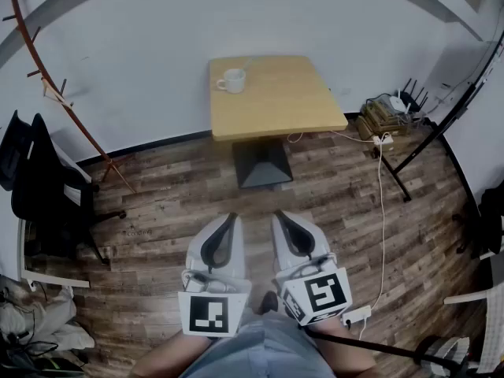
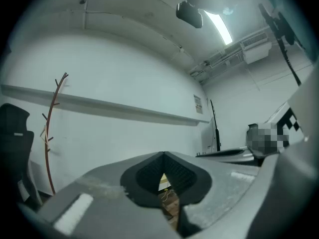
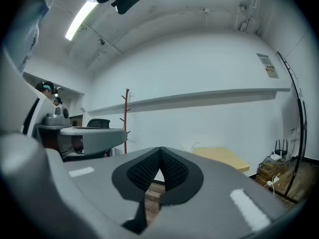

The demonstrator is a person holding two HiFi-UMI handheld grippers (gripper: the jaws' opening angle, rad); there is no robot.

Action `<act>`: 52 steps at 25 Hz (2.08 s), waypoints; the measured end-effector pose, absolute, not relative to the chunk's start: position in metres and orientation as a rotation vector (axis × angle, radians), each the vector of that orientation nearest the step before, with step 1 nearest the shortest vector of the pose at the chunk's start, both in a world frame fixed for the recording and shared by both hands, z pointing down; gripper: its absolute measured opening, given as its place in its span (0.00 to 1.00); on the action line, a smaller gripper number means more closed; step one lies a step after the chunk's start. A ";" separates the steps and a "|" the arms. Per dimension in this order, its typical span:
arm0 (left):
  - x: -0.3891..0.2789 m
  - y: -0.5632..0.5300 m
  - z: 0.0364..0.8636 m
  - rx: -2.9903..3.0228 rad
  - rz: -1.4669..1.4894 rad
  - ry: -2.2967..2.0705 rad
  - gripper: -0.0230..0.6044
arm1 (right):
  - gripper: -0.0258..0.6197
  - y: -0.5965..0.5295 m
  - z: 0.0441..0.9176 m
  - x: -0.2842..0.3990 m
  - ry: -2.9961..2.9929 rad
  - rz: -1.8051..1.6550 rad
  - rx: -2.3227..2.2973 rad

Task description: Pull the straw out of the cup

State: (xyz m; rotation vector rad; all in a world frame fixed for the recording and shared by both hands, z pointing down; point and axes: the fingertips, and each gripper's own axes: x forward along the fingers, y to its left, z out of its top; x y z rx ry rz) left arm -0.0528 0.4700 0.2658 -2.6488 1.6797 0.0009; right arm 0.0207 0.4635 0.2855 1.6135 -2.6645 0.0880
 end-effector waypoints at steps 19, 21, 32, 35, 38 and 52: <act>0.004 0.479 0.272 -2.584 -0.049 1.740 0.07 | 0.05 0.472 0.292 0.088 -2.705 0.094 1.599; 0.004 0.477 0.276 -2.592 -0.062 1.758 0.07 | 0.05 0.470 0.297 0.090 -2.700 0.117 1.597; -0.011 0.409 0.302 -2.661 -0.107 1.760 0.07 | 0.05 0.411 0.327 0.076 -2.649 0.223 1.596; -0.022 0.380 0.307 -2.676 -0.123 1.744 0.07 | 0.05 0.378 0.327 0.060 -2.650 0.208 1.586; -0.035 0.347 0.309 -2.697 -0.105 1.734 0.07 | 0.05 0.342 0.326 0.042 -2.645 0.198 1.576; -0.072 0.234 0.278 -2.667 0.065 1.701 0.07 | 0.05 0.229 0.291 0.002 -2.669 0.060 1.580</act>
